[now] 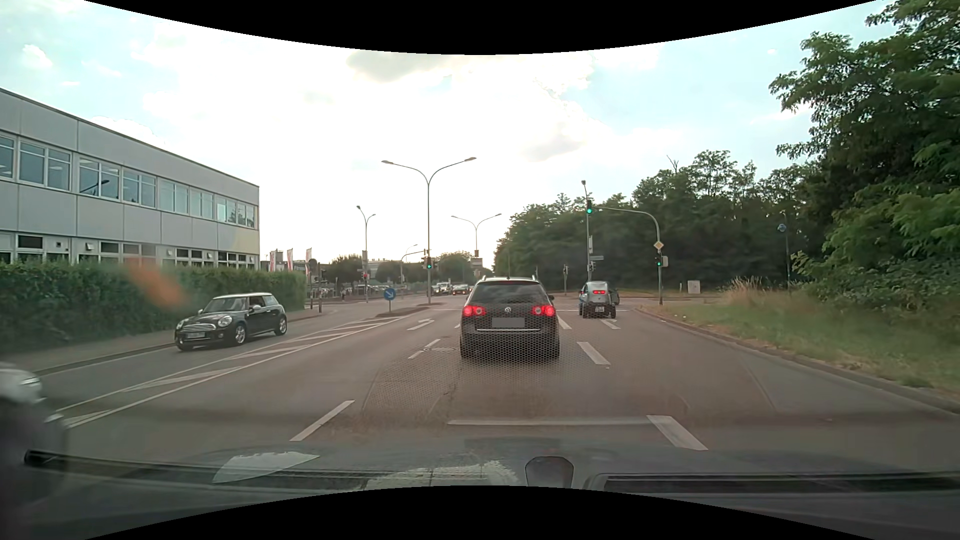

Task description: Follow the waypoints while adhering to traffic rules and regulations

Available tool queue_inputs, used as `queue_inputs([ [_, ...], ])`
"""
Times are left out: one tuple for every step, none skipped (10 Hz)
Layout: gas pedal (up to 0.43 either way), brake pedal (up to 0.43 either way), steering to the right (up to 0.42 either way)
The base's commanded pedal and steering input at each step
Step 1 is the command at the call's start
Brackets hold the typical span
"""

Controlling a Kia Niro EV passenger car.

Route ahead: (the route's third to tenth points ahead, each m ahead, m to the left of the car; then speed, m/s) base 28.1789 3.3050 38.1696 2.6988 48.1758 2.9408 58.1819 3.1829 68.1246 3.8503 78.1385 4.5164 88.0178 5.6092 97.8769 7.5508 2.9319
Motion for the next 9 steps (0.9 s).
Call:
queue_inputs([
  [0.0, 0.183, 0.011],
  [0.0, 0.183, 0.011],
  [0.0, 0.183, 0.011],
  [0.0, 0.098, 0.011],
  [0.0, 0.018, 0.011],
  [0.0, 0.0, 0.011],
  [0.0, 0.0, 0.011],
  [0.008, 0.0, 0.011],
  [0.067, 0.0, 0.011],
])
